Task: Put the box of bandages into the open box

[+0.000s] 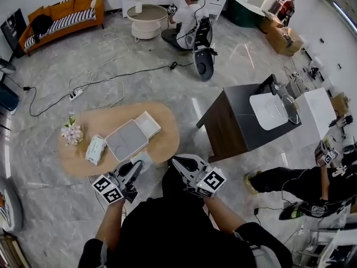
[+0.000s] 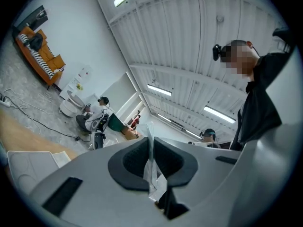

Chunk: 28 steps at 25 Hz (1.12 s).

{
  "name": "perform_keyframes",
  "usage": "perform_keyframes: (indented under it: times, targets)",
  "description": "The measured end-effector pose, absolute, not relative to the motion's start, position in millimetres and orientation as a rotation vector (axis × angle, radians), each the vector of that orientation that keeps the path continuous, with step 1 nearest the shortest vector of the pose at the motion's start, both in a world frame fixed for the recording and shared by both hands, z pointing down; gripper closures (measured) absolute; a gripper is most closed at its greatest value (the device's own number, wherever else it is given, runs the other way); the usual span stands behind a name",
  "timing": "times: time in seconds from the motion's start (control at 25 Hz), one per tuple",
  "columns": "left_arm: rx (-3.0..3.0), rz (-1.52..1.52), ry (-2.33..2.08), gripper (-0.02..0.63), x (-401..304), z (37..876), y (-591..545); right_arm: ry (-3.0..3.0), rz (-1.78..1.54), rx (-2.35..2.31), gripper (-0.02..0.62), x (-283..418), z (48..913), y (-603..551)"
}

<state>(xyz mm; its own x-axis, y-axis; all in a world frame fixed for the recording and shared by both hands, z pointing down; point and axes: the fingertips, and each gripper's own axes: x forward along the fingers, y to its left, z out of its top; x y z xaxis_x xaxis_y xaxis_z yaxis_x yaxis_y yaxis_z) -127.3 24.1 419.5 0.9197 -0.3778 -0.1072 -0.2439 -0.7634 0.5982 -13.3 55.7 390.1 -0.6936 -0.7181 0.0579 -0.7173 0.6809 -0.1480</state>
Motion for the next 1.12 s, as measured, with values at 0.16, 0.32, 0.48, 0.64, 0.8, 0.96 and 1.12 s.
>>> perform_keyframes:
  times: [0.16, 0.32, 0.48, 0.64, 0.8, 0.96, 1.12]
  targets:
    - [2.456, -0.285, -0.485, 0.568, -109.5, 422.5, -9.9, 2.893, -0.231, -1.162, 0.584, 0.6, 385.8, 11.2]
    - [2.448, -0.288, -0.534, 0.568, -90.4, 420.7, -50.4, 2.937, -0.246, -1.102, 0.584, 18.9, 389.1, -35.2]
    - [2.432, -0.296, -0.599, 0.568, -68.3, 416.2, -93.8, 2.964, -0.249, -1.010, 0.584, 40.6, 384.7, -76.9]
    - [2.419, -0.301, -0.673, 0.568, -53.6, 413.3, -131.0, 2.985, -0.273, -0.913, 0.584, 56.4, 386.8, -113.0]
    - [2.414, -0.298, -0.736, 0.568, -41.6, 406.9, -163.7, 3.034, -0.283, -0.869, 0.584, 73.4, 395.5, -148.1]
    - [2.390, -0.289, -0.836, 0.568, -41.6, 405.3, -191.1, 3.051, -0.301, -0.755, 0.584, 76.7, 402.0, -183.1]
    - [2.350, -0.279, -0.905, 0.568, -38.5, 411.3, -209.7, 3.065, -0.318, -0.652, 0.584, 78.2, 412.3, -208.0]
